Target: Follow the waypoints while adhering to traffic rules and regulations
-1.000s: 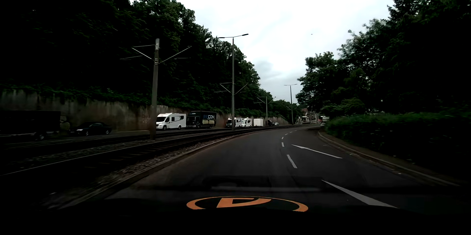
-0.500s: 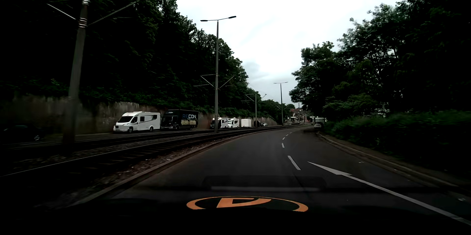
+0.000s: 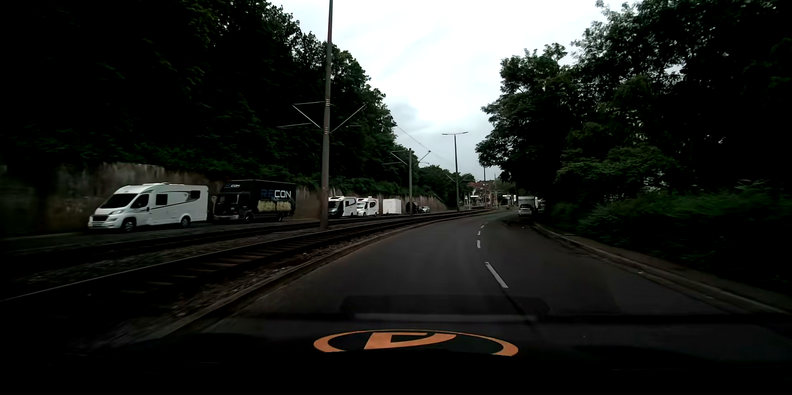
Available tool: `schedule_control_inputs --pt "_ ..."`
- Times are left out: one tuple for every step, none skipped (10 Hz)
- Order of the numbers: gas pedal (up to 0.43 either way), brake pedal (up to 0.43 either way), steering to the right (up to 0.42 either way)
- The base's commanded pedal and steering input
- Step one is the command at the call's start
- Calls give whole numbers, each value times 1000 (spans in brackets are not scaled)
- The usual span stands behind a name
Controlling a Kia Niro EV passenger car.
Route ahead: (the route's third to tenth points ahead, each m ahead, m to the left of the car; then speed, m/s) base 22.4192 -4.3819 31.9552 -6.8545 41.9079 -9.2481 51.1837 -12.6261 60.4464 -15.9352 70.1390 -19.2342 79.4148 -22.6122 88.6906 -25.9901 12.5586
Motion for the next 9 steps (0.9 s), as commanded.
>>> schedule_control_inputs --pt "138 0 47" --pt "150 0 50" --pt "157 0 50" --pt "177 0 50" --pt "177 0 52" --pt "189 0 52" --pt "189 0 52" --pt "189 0 52" --pt "177 0 52"
